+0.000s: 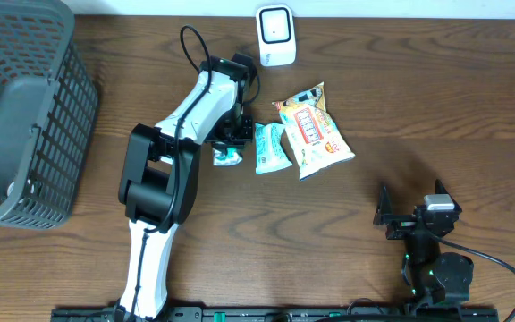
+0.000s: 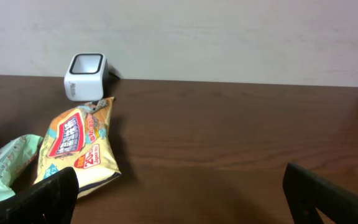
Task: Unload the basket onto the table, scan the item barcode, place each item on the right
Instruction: 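Carry the tissue packet with the left gripper under the scanner, then release the tissue packet on the table below the orange packet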
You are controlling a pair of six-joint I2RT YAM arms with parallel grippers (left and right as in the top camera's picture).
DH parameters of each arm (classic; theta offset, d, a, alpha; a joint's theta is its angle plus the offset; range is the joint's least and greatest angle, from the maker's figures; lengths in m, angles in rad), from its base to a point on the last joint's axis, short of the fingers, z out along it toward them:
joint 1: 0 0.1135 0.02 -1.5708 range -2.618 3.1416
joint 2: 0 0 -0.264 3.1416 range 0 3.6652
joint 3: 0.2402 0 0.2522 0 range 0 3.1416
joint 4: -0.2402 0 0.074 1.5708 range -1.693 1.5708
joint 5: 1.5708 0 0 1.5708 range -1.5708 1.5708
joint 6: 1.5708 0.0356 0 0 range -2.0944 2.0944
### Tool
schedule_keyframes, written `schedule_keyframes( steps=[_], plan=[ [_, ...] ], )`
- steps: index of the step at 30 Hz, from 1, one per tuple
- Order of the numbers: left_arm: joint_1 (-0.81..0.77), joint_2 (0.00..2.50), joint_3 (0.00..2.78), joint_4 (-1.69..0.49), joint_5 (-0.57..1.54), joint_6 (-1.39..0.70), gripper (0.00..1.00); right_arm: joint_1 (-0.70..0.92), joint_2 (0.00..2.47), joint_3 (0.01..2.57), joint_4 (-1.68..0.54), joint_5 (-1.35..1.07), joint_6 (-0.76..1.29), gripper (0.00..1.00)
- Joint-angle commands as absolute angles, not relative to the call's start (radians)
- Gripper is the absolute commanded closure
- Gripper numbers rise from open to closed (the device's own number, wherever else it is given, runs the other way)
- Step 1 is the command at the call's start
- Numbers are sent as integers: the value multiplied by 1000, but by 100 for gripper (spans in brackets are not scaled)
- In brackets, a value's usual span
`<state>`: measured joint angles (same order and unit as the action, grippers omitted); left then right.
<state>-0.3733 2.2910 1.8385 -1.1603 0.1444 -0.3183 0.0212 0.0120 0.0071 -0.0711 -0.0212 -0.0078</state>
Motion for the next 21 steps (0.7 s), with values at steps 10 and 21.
schedule_keyframes(
  steps=[10,21],
  plan=[
    [-357,2227,2013,-1205,228,-281,19,19,6,6,-76,-14,2,1],
    [-222,1887,2085,-1114,53,-263,19,19,6,6,-76,-14,2,1]
  ],
)
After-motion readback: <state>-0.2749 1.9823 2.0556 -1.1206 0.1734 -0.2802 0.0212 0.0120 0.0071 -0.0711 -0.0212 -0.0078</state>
